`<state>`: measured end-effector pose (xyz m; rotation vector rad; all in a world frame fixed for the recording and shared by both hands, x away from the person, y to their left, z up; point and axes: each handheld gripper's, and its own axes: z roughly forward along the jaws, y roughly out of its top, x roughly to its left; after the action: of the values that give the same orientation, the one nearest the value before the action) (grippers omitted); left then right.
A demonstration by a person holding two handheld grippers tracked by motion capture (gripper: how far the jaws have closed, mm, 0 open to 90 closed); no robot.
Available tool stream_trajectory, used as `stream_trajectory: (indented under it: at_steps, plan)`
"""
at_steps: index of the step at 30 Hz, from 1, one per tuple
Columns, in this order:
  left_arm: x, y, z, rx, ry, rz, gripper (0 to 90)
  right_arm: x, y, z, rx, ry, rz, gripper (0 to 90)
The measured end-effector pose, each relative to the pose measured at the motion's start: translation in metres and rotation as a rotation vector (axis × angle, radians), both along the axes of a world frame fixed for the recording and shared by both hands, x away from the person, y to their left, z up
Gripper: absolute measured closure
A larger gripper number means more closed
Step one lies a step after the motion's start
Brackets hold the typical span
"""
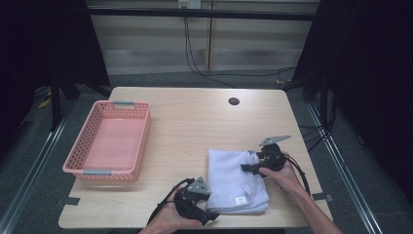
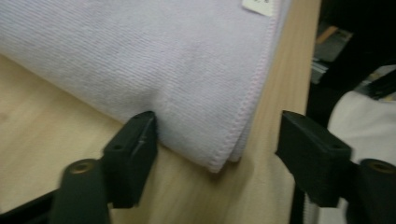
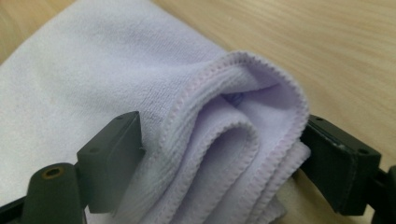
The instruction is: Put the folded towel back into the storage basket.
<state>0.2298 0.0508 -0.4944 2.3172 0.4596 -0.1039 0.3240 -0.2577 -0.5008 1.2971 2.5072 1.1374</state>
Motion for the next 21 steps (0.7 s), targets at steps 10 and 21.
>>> stream_trajectory:
  at_steps: [10, 21]
  plan:
    - [-0.004, -0.001, 0.003, 0.053, -0.081, -0.002, 57.8, -0.006, 0.003, 0.006, -0.101, -0.015, 0.016, 15.4]
    - [0.002, 0.001, 0.002, 0.026, -0.016, 0.003, 69.7, -0.013, 0.004, 0.005, -0.081, 0.009, -0.024, 33.3]
